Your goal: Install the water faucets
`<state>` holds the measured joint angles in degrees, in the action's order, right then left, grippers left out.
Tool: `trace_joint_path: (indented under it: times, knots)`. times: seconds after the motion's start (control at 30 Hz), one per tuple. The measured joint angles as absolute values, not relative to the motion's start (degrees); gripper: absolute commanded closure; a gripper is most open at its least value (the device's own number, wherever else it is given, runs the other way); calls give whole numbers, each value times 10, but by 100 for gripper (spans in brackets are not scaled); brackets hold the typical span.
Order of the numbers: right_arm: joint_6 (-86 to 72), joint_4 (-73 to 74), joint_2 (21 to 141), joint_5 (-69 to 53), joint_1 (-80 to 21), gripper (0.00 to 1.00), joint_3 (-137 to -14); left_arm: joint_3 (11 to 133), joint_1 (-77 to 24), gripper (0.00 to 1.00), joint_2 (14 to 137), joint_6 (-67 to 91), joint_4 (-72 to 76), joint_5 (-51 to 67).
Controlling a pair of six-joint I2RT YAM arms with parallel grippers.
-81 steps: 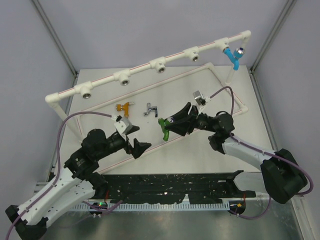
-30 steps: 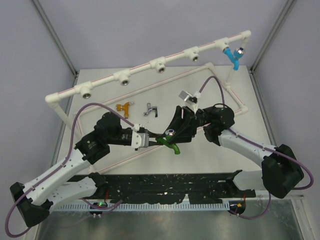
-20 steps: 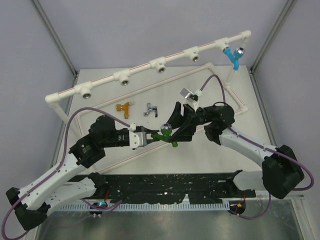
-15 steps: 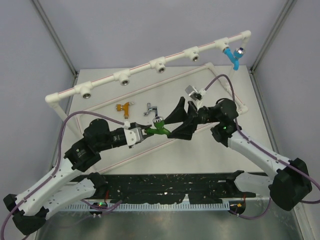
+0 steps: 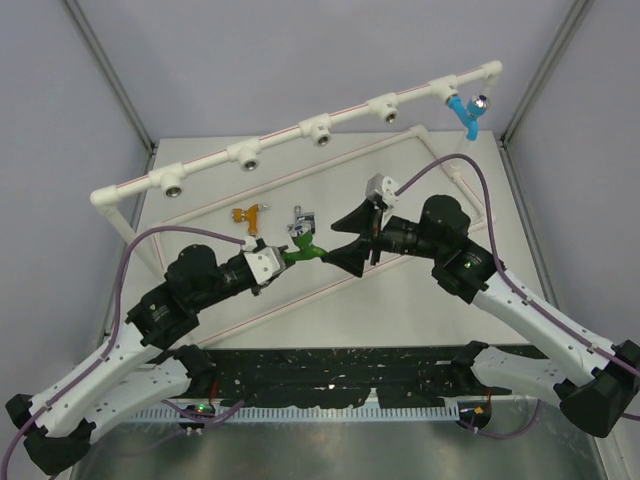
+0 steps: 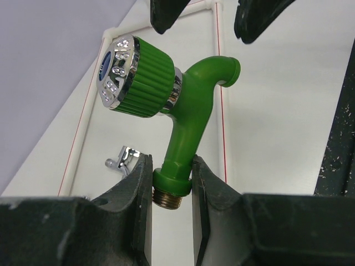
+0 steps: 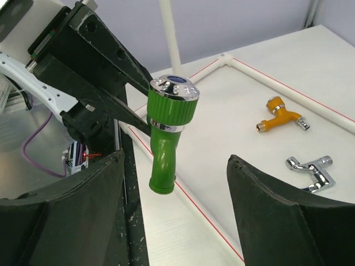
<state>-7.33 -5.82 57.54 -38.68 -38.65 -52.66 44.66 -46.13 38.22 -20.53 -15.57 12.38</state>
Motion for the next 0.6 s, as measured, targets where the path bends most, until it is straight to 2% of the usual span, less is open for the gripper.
trace_joint_path:
  times: [0.2, 0.6]
  knots:
    - [-38, 8, 607, -319, -444, 27, -562, 447, -461, 100, 384, -201, -163, 115]
    - [-31, 65, 664, -264, -484, 35, -617, 449, -462, 100, 389, -199, -166, 114]
